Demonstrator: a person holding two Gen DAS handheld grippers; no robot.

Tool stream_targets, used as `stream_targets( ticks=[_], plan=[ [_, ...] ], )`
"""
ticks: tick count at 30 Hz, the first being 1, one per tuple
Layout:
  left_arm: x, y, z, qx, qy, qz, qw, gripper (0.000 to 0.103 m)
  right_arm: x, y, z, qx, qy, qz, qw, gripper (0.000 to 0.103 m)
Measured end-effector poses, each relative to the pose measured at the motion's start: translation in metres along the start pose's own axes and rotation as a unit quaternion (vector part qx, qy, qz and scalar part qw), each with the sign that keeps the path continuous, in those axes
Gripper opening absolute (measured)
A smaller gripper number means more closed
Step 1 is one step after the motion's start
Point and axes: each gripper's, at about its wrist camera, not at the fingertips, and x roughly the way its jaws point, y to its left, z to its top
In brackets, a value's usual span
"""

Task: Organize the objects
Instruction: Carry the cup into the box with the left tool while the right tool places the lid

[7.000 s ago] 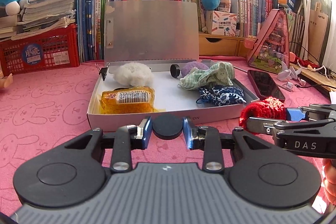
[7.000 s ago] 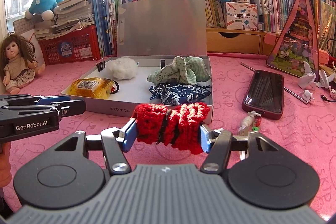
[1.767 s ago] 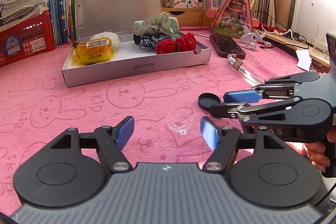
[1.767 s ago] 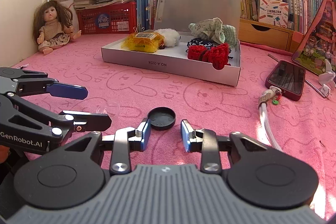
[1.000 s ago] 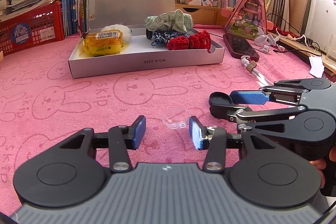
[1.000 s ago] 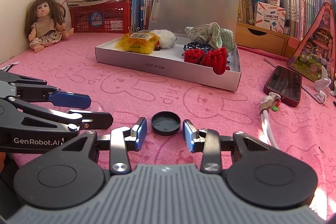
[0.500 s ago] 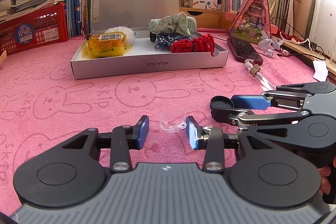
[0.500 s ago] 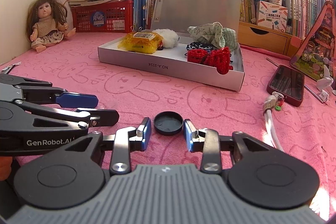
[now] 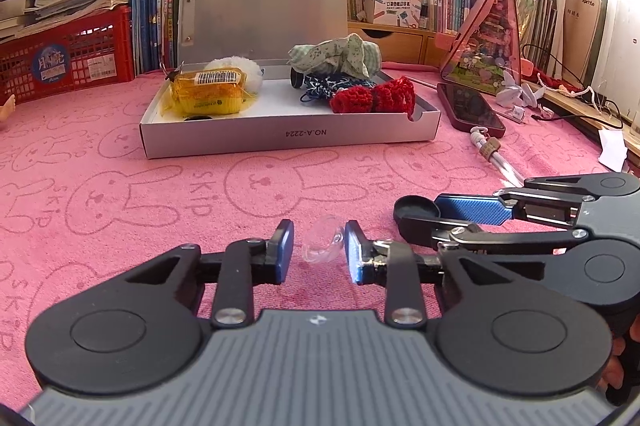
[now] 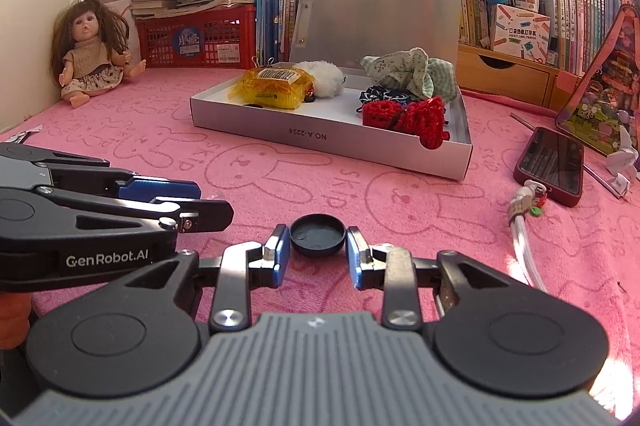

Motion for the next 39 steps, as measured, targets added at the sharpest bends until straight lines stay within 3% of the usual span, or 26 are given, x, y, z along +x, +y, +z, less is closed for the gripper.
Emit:
stream_targets(
  ticks=[11, 15, 17, 20, 25, 29, 39],
  plan=[
    [0.005, 0.003, -0.002, -0.006, 0.01, -0.01, 0.9999, 0.035, -0.003, -0.01, -0.002, 0.009, 0.002, -0.024, 1.0, 0.035],
    [0.01, 0.001, 0.001, -0.006, 0.015, -0.033, 0.9993, 0.058, -0.003, -0.014, -0.001, 0.015, 0.002, -0.024, 1.0, 0.035],
    [0.011, 0.0, 0.001, -0.005, 0.014, -0.03, 0.9994, 0.059, -0.003, -0.014, -0.002, 0.014, 0.001, -0.032, 0.999, 0.035],
    [0.012, -0.002, 0.001, -0.006, 0.011, -0.026, 0.9996, 0.057, -0.002, -0.015, -0.002, 0.019, 0.002, -0.029, 0.999, 0.035],
    [0.011, -0.003, 0.0, 0.003, 0.008, -0.007, 0.9999, 0.033, -0.003, -0.013, -0.001, 0.013, -0.001, -0.029, 0.999, 0.035],
    [0.01, 0.002, 0.004, -0.013, 0.009, -0.006, 0.9999, 0.033, -0.002, -0.012, 0.003, 0.017, -0.004, -0.031, 0.999, 0.035],
    [0.015, 0.004, 0.033, 0.006, 0.003, 0.024, 0.9997, 0.033, 0.004, -0.009, 0.02, 0.016, -0.012, -0.034, 0.999, 0.035]
  ],
)
